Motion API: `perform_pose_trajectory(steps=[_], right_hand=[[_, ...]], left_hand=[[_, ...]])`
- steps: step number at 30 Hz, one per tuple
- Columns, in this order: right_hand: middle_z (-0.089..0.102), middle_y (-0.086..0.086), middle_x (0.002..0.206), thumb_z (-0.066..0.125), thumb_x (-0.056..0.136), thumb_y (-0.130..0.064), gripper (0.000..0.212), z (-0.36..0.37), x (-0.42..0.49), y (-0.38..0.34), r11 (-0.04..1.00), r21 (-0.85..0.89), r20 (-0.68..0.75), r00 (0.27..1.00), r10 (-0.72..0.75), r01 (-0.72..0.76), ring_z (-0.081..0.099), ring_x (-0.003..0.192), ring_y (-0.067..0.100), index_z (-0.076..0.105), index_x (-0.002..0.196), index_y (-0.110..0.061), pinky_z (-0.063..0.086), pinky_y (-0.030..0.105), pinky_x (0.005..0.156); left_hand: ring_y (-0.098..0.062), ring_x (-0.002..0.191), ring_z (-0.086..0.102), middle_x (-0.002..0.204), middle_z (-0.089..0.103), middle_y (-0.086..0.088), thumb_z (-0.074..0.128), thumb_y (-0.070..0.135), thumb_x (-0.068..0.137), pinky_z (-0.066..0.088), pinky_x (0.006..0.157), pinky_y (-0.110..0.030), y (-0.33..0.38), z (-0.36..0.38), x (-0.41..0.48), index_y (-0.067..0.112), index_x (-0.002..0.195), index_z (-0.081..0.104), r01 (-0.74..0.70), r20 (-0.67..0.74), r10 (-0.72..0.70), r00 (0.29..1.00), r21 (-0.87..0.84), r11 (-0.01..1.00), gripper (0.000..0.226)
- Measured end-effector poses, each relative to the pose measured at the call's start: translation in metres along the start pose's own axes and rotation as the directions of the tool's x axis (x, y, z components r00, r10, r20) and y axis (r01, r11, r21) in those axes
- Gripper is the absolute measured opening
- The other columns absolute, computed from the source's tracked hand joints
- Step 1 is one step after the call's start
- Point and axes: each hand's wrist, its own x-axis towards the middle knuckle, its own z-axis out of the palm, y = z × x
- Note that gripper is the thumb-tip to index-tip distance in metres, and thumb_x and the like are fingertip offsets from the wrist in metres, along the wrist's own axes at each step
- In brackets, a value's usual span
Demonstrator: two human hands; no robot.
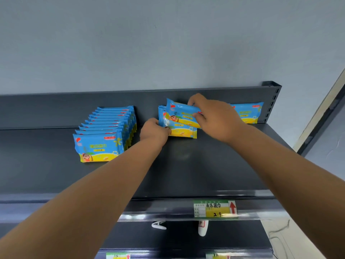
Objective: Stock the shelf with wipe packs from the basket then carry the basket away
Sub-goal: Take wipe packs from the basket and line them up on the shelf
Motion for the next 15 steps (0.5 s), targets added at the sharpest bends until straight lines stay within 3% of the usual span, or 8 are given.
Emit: perform_pose_trajectory(steps=[5, 10, 12, 15], right_hand=[[0.045, -0.011, 0.074, 0.048, 0.102, -0.023, 0.025, 0.013, 0.012, 0.004, 0.999, -0.002, 0.069, 0.997, 0.04, -0.04, 0.053, 0.081, 0.025, 0.047, 0.127, -0.026, 0.039, 0.037, 0.067], [0.059, -0.002, 0.112, 0.052, 0.099, -0.02, 0.025, 0.028, 0.019, 0.002, 0.999, -0.027, 0.104, 0.994, 0.03, -0.027, 0.058, 0.098, 0.025, 0.051, 0.123, -0.026, 0.049, 0.041, 0.078], [0.056, -0.002, 0.114, 0.052, 0.098, -0.02, 0.024, 0.034, 0.021, -0.002, 0.999, -0.042, 0.113, 0.993, 0.031, -0.026, 0.058, 0.098, 0.026, 0.052, 0.121, -0.027, 0.051, 0.041, 0.077], [0.053, 0.0, 0.117, 0.054, 0.098, -0.021, 0.026, 0.043, 0.024, -0.008, 0.994, -0.107, 0.092, 0.995, 0.028, -0.018, 0.057, 0.099, 0.023, 0.056, 0.123, -0.026, 0.051, 0.038, 0.073]], left_hand=[[-0.027, 0.099, 0.065, 0.107, 0.065, -0.006, 0.079, 0.025, 0.087, 0.056, 0.079, -0.039, 0.003, 0.001, 0.006, 0.017, 0.103, 0.053, -0.005, -0.044, 0.008, 0.999, 0.062, 0.998, 0.032], [-0.024, 0.104, 0.062, 0.12, 0.066, -0.009, 0.081, 0.01, 0.083, 0.055, 0.079, -0.037, 0.001, -0.002, 0.013, 0.012, 0.123, 0.061, 0.079, -0.001, -0.079, 0.997, 0.047, 0.996, 0.044], [-0.026, 0.109, 0.062, 0.121, 0.066, -0.01, 0.084, 0.002, 0.078, 0.055, 0.088, -0.038, 0.003, -0.003, 0.014, 0.009, 0.127, 0.062, 0.12, 0.042, -0.12, 0.992, -0.006, 0.993, 0.054], [-0.028, 0.115, 0.063, 0.124, 0.067, -0.01, 0.09, 0.008, 0.073, 0.054, 0.099, -0.042, 0.005, -0.002, 0.012, 0.007, 0.129, 0.06, 0.107, 0.095, -0.103, 0.99, -0.038, 0.994, 0.064]])
